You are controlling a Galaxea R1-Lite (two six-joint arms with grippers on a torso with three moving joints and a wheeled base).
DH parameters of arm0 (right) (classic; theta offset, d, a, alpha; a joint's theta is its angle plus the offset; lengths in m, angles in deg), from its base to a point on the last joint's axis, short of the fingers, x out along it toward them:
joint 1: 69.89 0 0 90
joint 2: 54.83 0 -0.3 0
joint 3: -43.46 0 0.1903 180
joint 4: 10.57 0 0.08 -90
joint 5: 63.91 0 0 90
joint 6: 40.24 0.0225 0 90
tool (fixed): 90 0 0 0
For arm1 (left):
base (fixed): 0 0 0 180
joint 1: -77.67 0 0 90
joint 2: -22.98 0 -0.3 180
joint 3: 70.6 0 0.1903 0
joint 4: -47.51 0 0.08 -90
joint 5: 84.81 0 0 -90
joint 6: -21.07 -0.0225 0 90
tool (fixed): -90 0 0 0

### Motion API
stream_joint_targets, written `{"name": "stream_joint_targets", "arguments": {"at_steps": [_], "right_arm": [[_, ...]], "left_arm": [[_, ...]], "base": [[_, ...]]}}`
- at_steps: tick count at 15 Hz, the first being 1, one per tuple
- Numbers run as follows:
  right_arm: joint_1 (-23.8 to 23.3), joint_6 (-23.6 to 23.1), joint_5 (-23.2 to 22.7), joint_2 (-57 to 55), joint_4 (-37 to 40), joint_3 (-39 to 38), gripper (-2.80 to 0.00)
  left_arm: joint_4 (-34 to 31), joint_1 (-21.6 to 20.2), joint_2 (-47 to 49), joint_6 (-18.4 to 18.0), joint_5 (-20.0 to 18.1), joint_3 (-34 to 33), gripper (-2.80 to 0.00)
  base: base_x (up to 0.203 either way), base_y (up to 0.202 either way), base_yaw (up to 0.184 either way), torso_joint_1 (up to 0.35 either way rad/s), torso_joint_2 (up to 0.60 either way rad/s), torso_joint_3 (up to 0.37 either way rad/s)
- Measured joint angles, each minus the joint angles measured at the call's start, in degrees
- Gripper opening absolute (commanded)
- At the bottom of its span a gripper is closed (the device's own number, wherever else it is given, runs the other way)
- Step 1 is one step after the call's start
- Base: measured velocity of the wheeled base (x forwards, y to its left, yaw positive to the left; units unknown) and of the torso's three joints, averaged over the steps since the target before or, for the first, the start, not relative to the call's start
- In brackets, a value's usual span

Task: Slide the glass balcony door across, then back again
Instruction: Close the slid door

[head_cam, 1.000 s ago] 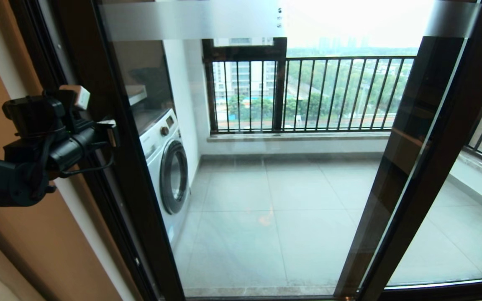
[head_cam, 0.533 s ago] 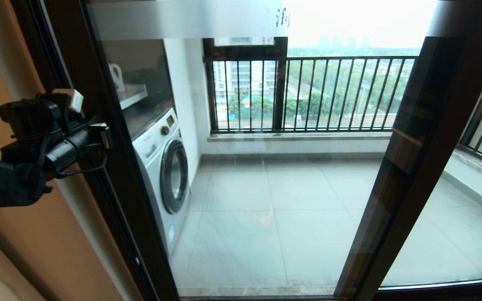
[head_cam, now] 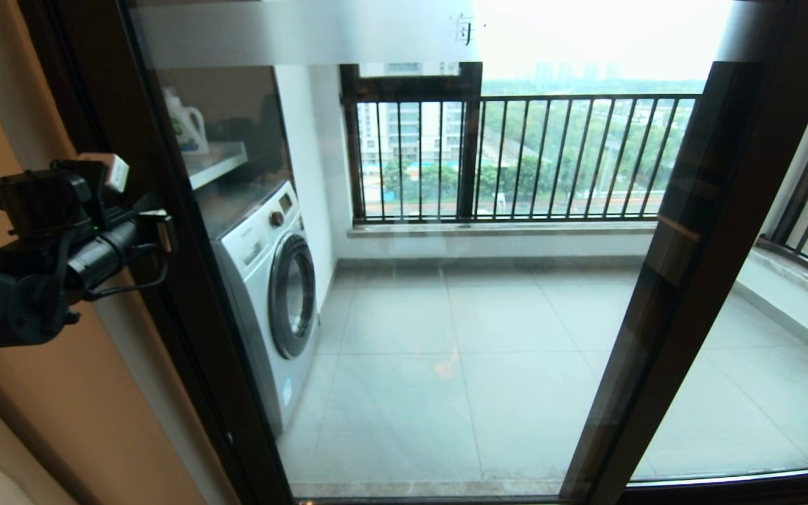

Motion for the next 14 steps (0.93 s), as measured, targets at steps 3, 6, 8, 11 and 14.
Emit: {"name": "stream_joint_targets", "arguments": {"at_steps": [3,6,8,11,14], "right_arm": [[0.0,0.0,0.0,0.0,0.0,0.0,-2.80],[0.0,0.0,0.0,0.0,0.0,0.0,-2.80],[0.0,0.0,0.0,0.0,0.0,0.0,-2.80],[0.0,0.0,0.0,0.0,0.0,0.0,-2.80],[0.0,0.0,0.0,0.0,0.0,0.0,-2.80]], "left_arm": [[0.0,-1.0,0.2,-0.2,-1.2,0.1,-2.80],[-0.1,-2.2,0.9,-0.4,-1.6,0.9,-2.80],[-0.1,-2.5,1.0,-0.5,-1.6,1.1,-2.80],[0.0,-2.8,1.1,-0.8,-1.4,1.3,-2.80],[0.1,-3.3,1.3,-1.3,-1.2,1.4,-2.80]], "base": [[0.000,0.000,0.000,0.000,0.00,0.000],[0.000,0.000,0.000,0.000,0.00,0.000],[0.000,0.000,0.000,0.000,0.00,0.000],[0.000,0.000,0.000,0.000,0.00,0.000],[0.000,0.000,0.000,0.000,0.00,0.000]]}}
